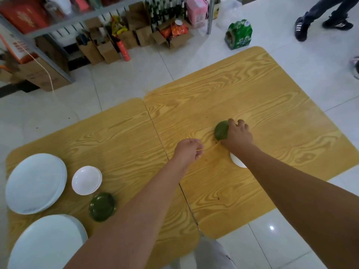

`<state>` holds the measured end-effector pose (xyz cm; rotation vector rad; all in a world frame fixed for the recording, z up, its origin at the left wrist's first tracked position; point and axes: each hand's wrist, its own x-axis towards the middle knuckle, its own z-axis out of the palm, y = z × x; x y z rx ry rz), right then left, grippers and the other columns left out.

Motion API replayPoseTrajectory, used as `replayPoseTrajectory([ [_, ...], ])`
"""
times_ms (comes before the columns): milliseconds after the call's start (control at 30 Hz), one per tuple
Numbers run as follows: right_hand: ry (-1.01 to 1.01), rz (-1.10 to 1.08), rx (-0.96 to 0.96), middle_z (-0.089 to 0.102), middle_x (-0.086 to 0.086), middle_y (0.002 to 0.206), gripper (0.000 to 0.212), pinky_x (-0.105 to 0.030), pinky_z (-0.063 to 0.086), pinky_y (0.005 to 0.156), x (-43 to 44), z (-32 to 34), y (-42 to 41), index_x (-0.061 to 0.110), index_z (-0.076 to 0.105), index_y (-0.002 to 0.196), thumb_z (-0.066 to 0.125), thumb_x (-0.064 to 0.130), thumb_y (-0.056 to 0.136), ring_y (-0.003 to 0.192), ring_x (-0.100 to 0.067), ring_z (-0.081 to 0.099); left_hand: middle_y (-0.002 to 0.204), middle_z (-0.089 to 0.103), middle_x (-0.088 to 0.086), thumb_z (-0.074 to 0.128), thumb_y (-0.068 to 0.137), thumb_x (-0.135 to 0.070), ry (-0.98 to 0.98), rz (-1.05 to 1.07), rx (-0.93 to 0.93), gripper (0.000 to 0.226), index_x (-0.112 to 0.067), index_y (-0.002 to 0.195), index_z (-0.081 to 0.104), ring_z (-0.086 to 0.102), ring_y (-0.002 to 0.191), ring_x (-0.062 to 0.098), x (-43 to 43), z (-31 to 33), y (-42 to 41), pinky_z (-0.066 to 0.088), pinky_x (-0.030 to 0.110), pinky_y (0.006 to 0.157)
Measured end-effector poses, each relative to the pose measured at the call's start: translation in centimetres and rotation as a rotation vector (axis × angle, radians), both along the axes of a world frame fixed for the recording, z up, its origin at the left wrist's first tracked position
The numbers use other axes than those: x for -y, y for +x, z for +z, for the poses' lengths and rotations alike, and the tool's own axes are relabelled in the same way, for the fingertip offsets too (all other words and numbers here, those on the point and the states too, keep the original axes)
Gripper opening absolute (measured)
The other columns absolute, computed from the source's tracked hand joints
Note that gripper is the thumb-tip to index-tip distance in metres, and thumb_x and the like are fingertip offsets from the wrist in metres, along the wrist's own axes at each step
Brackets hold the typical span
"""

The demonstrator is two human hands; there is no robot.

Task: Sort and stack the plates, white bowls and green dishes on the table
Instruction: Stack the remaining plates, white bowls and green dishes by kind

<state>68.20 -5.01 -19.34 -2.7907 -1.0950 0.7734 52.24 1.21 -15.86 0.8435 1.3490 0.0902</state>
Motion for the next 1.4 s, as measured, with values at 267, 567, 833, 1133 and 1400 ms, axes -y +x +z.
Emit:
replayPoseTrajectory([
  [267,-0.022,0.106,0.062,0.029,-0.016,0.147,0.085,-0.049,0.041,0.101,-0.6,-2.0,0.3,0.023,0.021,0.151,0.070,0.031,0.083,0.131,-0.037,0.036,0.110,0.069,0.013,0.050,0.099,-0.010,-0.018,0.015,-0.017,0.017,-0.008,0.112,0.061,0.065,0.085,0.019,-0.8,-1.7,-0.1,0.051,0.025,0.069],
  [567,0.043,0.101,0.065,0.034,-0.016,0.144,0.083,-0.046,0.036,0.106,-0.3,-0.3,-0.3,0.022,0.024,0.151,0.069,0.030,0.082,0.130,-0.036,0.037,0.104,0.068,0.012,0.049,0.100,-0.009,-0.007,0.040,0.012,0.014,-0.008,0.107,0.061,0.064,0.080,0.017,-0.8,-1.3,-1.1,0.051,0.023,0.066],
  [833,0.506,-0.621,-0.998,0.057,-0.010,0.115,0.043,-0.039,0.053,0.082,0.2,6.6,-9.3,0.020,0.053,0.125,0.066,0.039,0.090,0.093,-0.024,0.059,0.101,0.067,0.006,0.052,0.099,-0.013,0.144,0.136,0.047,0.016,-0.008,0.108,0.064,0.064,0.085,0.015,-2.0,2.9,-8.2,0.050,0.027,0.078],
  [1133,0.431,-0.590,-0.991,0.068,-0.017,0.100,0.036,-0.030,0.049,0.052,-1.2,6.5,-25.3,0.008,0.047,0.130,0.039,0.032,0.105,0.063,-0.025,0.067,0.120,0.065,0.001,0.051,0.100,-0.021,0.219,0.279,0.031,0.017,-0.017,0.113,0.061,0.063,0.109,0.014,-3.4,6.6,-24.5,0.050,0.030,0.098],
  [1400,0.274,-0.163,-0.534,0.063,-0.005,0.093,0.027,-0.028,0.053,0.053,-2.5,4.5,-34.3,0.013,0.054,0.121,0.046,0.031,0.103,0.064,-0.020,0.071,0.120,0.067,0.008,0.053,0.099,-0.017,0.056,0.355,-0.002,0.027,-0.013,0.125,0.059,0.065,0.109,0.020,-2.4,4.6,-35.1,0.053,0.030,0.092],
])
